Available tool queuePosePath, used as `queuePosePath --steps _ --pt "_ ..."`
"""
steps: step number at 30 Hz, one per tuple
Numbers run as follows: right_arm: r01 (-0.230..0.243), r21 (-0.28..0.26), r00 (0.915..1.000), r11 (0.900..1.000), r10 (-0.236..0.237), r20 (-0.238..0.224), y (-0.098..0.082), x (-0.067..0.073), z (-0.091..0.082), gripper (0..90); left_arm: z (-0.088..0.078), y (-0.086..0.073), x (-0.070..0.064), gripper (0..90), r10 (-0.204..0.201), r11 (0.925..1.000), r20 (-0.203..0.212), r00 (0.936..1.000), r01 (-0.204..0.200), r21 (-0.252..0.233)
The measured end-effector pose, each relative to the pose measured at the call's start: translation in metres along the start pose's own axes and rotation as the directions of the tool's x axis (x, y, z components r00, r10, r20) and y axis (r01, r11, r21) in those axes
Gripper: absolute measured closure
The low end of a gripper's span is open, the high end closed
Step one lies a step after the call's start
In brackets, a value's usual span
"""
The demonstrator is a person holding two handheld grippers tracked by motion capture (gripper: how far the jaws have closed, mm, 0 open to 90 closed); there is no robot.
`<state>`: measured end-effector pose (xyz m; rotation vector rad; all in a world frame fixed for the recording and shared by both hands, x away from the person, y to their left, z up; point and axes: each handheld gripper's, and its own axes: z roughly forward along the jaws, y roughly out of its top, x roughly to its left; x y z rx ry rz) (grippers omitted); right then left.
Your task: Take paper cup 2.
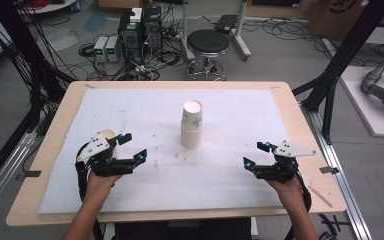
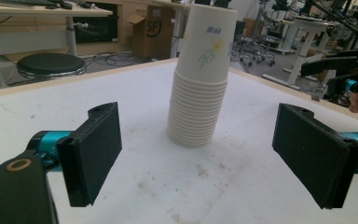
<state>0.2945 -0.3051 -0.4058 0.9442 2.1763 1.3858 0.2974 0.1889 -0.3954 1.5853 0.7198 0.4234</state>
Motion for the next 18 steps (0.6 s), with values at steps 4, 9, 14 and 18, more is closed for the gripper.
queuePosePath --steps 4,9,14,18 --pt "0.003 0.001 1.0000 1.000 -0.003 -0.005 0.000 -0.001 0.001 20.7 0.016 0.016 -0.002 15.5 0.026 0.9996 0.035 0.9990 -0.026 0.010" --pt "0.007 0.007 0.9999 1.000 -0.007 -0.011 0.000 -0.002 0.002 20.7 0.034 0.027 -0.003 15.5 0.042 0.9987 0.055 0.9976 -0.043 0.028" --pt "0.002 0.008 0.9998 1.000 -0.002 -0.021 -0.001 -0.002 0.003 20.7 0.049 0.034 -0.004 15.4 0.053 0.9975 0.067 0.9963 -0.056 0.042" --pt "0.009 0.008 0.9996 1.000 -0.009 -0.026 -0.001 -0.002 0.003 20.7 0.062 0.037 -0.002 15.5 0.045 0.9972 0.070 0.9965 -0.049 0.056"
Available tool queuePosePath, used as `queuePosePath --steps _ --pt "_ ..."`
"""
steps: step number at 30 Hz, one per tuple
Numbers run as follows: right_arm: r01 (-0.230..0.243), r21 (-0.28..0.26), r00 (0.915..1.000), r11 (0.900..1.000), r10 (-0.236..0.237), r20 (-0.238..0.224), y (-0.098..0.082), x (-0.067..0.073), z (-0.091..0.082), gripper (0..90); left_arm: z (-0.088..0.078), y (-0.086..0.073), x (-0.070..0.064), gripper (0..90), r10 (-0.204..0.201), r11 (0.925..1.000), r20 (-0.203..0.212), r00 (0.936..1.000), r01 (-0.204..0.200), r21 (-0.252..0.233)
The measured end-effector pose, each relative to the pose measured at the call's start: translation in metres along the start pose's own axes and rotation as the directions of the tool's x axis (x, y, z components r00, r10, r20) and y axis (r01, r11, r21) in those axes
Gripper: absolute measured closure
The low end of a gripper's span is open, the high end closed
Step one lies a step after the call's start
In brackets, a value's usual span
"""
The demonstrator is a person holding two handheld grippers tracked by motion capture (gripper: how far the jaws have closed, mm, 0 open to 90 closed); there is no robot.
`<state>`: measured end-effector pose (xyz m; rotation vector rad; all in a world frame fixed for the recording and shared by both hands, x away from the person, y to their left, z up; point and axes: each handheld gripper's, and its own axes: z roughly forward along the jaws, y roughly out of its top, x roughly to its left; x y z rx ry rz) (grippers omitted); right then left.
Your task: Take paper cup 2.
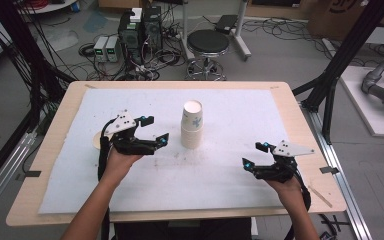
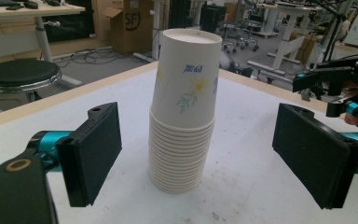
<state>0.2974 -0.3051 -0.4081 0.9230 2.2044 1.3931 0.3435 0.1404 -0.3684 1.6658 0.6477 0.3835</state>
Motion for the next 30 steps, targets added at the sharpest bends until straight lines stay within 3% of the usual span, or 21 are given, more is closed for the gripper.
queuePosePath --steps 17,30 --pt "-0.004 -0.004 0.9999 1.000 0.004 -0.009 0.000 -0.001 -0.001 20.7 0.049 0.030 0.002 15.6 0.036 0.9988 0.020 0.9992 -0.036 0.032" --pt "-0.008 -0.008 0.9999 1.000 0.008 -0.015 0.000 0.000 -0.002 20.7 0.091 0.046 0.002 15.7 0.018 0.9967 0.013 0.9997 -0.019 0.079"
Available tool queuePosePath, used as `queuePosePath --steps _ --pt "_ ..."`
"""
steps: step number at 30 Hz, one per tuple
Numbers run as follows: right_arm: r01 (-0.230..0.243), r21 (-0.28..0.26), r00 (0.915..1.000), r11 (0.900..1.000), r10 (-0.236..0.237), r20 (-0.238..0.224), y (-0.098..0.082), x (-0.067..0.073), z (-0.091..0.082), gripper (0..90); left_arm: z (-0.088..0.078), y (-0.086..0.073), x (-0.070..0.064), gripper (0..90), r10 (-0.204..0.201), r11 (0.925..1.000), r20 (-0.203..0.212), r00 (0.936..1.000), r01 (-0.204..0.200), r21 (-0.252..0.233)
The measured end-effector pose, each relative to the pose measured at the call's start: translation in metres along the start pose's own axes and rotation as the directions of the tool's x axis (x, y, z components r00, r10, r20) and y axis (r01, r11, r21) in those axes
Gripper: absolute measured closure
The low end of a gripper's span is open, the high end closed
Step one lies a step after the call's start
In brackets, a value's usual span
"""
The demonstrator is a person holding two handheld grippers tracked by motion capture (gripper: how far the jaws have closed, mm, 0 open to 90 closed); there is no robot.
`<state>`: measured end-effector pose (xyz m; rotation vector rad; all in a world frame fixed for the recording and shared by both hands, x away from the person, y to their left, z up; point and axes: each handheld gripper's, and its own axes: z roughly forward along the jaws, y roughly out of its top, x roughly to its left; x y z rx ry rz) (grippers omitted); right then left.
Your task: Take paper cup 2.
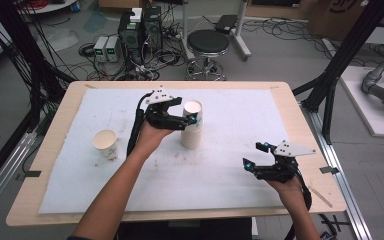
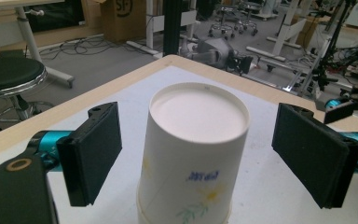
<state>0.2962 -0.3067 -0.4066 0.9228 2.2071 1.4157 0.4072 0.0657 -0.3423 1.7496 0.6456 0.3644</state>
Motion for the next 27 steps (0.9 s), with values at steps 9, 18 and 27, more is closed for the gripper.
queuePosePath --steps 9,18,27 --pt "-0.005 -0.006 1.0000 1.000 0.005 -0.002 0.000 -0.002 -0.002 20.7 0.018 -0.004 0.001 16.9 -0.018 0.9994 0.011 0.9998 0.017 0.029" --pt "-0.008 -0.006 1.0000 1.000 0.008 -0.004 0.000 -0.001 -0.002 20.7 0.024 -0.005 0.000 27.6 -0.003 0.9996 0.022 0.9998 0.002 0.030" --pt "-0.011 -0.007 0.9999 1.000 0.011 -0.005 0.000 -0.002 -0.002 20.7 0.022 -0.004 0.001 33.2 -0.001 0.9998 0.013 0.9999 0.001 0.018"
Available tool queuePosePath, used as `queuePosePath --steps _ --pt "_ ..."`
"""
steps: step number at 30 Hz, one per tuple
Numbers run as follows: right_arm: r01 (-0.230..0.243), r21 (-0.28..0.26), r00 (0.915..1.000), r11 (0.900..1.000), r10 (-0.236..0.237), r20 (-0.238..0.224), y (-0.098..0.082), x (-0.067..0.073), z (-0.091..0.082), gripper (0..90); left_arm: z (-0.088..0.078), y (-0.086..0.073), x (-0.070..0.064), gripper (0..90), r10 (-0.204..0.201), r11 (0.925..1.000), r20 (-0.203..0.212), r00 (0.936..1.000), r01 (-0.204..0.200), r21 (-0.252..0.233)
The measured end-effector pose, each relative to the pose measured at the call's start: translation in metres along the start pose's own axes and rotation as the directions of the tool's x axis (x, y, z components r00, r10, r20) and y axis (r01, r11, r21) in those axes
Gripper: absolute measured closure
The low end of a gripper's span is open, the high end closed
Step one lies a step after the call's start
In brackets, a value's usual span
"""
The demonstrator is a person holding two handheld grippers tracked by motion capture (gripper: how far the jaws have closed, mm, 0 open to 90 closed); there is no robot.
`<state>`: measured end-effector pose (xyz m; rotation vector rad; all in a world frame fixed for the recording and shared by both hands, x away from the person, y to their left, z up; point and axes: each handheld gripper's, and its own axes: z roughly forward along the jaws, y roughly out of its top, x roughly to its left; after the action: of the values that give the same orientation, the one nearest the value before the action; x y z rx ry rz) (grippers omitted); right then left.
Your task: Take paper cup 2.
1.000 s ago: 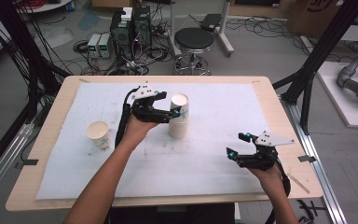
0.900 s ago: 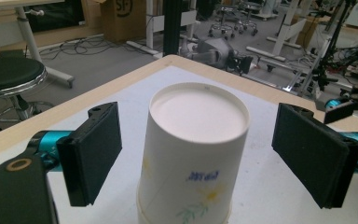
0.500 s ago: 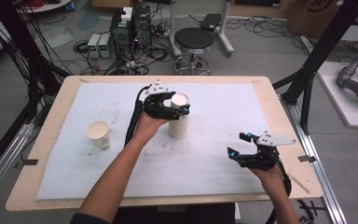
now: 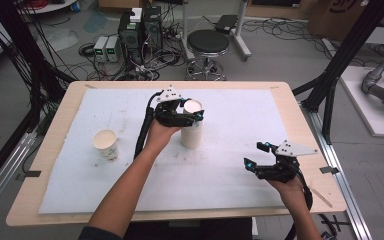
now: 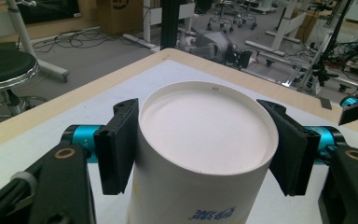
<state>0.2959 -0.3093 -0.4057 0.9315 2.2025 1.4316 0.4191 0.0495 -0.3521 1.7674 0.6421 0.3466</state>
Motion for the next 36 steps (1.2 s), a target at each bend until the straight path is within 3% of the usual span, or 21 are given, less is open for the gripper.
queuePosePath --steps 9,22,29,36 --pt "0.003 0.000 1.0000 1.000 -0.003 -0.001 0.000 0.000 0.000 20.7 -0.002 0.002 0.001 33.3 0.002 0.9999 0.000 1.0000 -0.002 -0.011" --pt "0.001 0.002 1.0000 1.000 -0.001 -0.008 0.001 0.001 0.001 20.8 -0.013 0.018 -0.003 34.1 -0.010 0.9968 -0.016 0.9998 0.009 -0.079" --pt "0.002 0.000 0.9999 1.000 -0.002 -0.010 0.001 0.001 0.001 20.7 -0.025 0.032 -0.005 34.2 -0.007 0.9910 -0.023 0.9997 0.004 -0.134" --pt "-0.002 0.003 1.0000 1.000 0.002 -0.009 0.001 0.002 0.002 20.7 -0.045 0.048 -0.010 34.6 -0.001 0.9791 -0.034 0.9994 -0.006 -0.203"
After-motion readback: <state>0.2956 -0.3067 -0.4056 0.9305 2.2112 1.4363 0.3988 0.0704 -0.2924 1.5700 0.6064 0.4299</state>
